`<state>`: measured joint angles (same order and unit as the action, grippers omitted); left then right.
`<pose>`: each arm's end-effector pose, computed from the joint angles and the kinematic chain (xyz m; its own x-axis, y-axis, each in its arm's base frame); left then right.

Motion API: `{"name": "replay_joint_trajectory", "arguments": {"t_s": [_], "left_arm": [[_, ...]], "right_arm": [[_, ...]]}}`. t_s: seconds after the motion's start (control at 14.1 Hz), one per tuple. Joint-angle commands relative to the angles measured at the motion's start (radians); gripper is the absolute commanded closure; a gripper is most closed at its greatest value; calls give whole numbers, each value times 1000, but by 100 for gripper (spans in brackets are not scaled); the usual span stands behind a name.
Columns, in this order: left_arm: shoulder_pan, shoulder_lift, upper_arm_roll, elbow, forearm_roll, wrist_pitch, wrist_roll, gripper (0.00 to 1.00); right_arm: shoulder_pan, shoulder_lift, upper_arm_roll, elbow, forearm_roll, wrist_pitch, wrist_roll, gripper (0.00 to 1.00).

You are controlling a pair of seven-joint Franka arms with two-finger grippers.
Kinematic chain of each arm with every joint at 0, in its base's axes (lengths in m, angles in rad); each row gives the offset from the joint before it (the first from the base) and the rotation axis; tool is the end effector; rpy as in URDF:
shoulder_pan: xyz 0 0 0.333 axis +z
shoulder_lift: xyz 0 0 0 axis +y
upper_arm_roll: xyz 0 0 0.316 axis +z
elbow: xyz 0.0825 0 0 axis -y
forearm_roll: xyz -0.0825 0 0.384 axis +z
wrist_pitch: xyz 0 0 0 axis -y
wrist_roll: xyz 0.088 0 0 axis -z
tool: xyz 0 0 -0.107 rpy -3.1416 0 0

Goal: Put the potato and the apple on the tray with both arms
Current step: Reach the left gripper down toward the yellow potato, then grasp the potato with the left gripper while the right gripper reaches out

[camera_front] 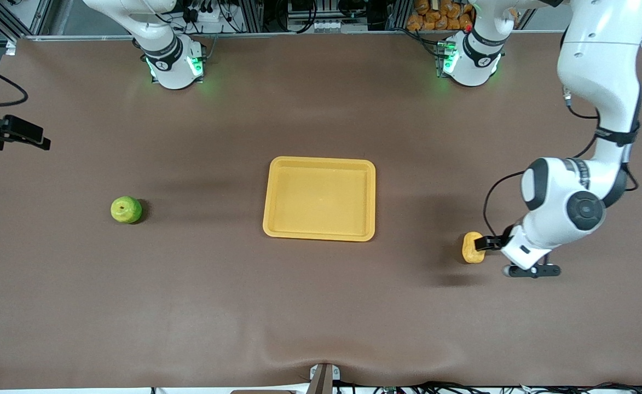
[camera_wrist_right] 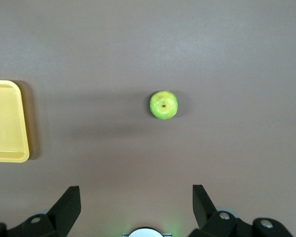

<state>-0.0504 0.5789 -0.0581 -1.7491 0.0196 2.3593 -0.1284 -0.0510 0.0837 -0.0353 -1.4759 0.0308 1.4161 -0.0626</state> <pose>0.6655 -0.0687 0.2449 0.9994 0.0165 0.0299 0.0159 -0.9996 0.0215 0.5618 -0.0440 0.6094 0.9899 -0.0184 -0.1409 -0.0238 -0.9990 -0.0367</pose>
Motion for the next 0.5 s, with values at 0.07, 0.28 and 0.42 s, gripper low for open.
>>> {"name": "replay_joint_trajectory", "arguments": {"t_s": [0.07, 0.28, 0.42], "left_arm": [[-34, 47, 6, -14, -10, 44, -36, 0], [-34, 79, 6, -15, 26, 96, -36, 0], [-34, 85, 6, -30, 36, 162, -36, 56]], "right_arm": [[-16, 44, 11, 31, -8, -2, -8, 0], [-12, 102, 11, 32, -38, 0, -8, 0], [-15, 107, 11, 32, -37, 6, -10, 0]]}}
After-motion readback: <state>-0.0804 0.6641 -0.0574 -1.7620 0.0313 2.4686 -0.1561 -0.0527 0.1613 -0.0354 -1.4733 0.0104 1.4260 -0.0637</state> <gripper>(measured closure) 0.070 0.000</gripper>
